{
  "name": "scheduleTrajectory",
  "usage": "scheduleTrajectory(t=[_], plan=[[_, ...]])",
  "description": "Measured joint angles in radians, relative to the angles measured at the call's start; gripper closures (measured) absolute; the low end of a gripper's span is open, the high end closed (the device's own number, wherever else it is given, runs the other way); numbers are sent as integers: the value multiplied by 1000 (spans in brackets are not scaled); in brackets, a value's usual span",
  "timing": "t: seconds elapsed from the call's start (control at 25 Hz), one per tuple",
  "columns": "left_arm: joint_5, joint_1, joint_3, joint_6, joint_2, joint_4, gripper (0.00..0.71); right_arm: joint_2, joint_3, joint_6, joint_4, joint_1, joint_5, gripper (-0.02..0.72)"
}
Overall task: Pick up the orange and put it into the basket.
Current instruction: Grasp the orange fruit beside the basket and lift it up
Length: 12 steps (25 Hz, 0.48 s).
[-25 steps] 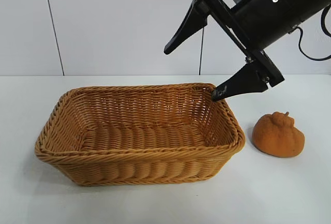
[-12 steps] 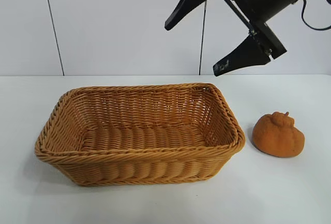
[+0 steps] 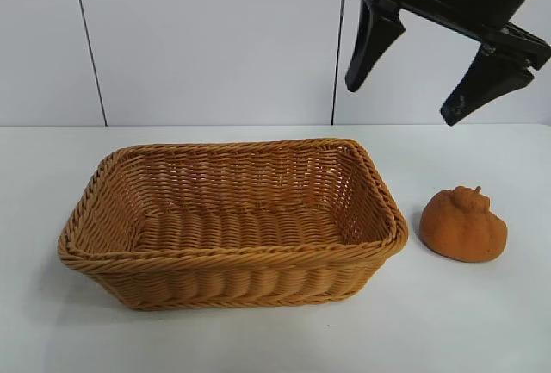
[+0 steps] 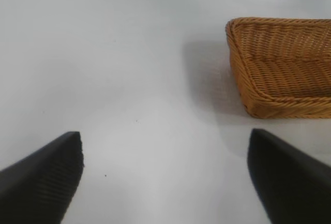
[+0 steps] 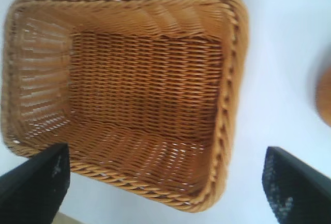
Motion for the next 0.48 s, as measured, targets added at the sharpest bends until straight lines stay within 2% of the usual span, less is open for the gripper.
scheduleTrajectory(t=[0.04, 0.16, 0.32, 0.48], plan=[[0, 0, 0, 0, 0, -1, 95, 5, 0, 15, -29, -8, 5, 10], [0, 0, 2, 1, 0, -1, 95, 22, 0, 37, -65, -49, 12, 10], [0, 0, 2, 1, 0, -1, 95, 46, 0, 40, -72, -109, 9, 10], [0, 0, 2, 1, 0, -1, 95, 91, -1, 40, -72, -147, -32, 10]])
